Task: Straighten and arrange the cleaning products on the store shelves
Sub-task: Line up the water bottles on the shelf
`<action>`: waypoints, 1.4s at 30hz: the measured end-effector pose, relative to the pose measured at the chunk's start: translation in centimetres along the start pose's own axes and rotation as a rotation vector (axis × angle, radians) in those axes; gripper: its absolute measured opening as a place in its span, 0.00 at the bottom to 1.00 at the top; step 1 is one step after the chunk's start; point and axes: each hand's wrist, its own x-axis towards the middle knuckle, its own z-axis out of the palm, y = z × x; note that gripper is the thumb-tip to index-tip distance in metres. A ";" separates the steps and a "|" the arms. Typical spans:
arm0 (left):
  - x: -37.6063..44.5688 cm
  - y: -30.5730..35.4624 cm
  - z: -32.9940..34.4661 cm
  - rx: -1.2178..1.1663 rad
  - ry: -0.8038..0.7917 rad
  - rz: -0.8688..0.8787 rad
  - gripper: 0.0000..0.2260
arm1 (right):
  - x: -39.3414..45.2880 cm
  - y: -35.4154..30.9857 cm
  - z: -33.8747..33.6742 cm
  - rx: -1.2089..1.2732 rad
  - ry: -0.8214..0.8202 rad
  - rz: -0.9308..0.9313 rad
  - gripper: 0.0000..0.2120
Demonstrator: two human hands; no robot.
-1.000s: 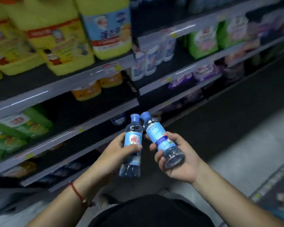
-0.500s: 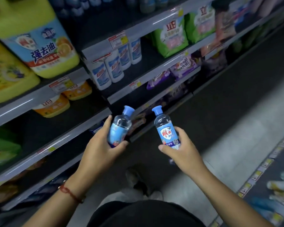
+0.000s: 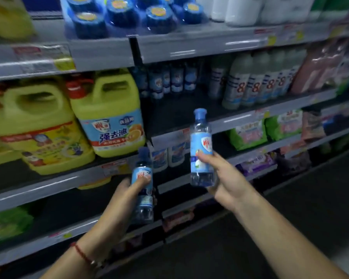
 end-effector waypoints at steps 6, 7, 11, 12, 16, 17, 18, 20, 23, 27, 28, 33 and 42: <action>0.1 2.0 -0.4 -0.118 0.171 0.064 0.17 | 8.0 -2.7 4.7 -0.175 -0.142 -0.229 0.13; -0.1 2.1 -0.4 -0.132 0.202 0.077 0.14 | 9.3 -2.7 5.2 -0.242 -0.150 -0.303 0.13; -0.9 2.2 -0.3 -0.150 0.323 0.113 0.11 | 13.8 -1.8 5.8 -0.489 -0.128 -0.536 0.20; -1.2 2.1 -0.1 -0.156 0.344 0.123 0.11 | 14.7 -1.4 5.8 -0.538 -0.128 -0.551 0.20; -1.8 1.8 1.3 -0.200 0.374 0.165 0.20 | 16.8 -0.7 6.5 -0.672 -0.192 -0.543 0.22; -1.7 1.7 1.8 -0.211 0.379 0.172 0.21 | 17.2 -0.8 6.6 -0.692 -0.214 -0.550 0.22; -1.6 1.6 2.2 -0.226 0.382 0.184 0.18 | 17.7 -0.8 6.6 -0.704 -0.231 -0.558 0.22; -1.5 1.5 3.3 -0.248 0.388 0.202 0.13 | 18.4 -1.0 6.5 -0.722 -0.259 -0.573 0.21; -1.3 1.4 4.6 -0.255 0.399 0.215 0.16 | 19.2 -1.2 6.2 -0.782 -0.285 -0.587 0.21; -0.6 1.4 6.0 -0.320 0.428 0.221 0.11 | 19.3 -1.8 5.9 -0.843 -0.357 -0.563 0.23; -0.4 1.6 6.5 -0.344 0.428 0.216 0.10 | 19.1 -1.9 5.8 -0.860 -0.370 -0.553 0.23; 0.8 2.3 8.4 -0.516 0.386 0.224 0.21 | 13.6 -2.6 3.4 -0.981 -0.311 -0.601 0.29; 2.4 2.2 11.3 -0.171 0.368 0.361 0.20 | 7.6 -1.2 -2.8 -0.873 -0.556 0.089 0.11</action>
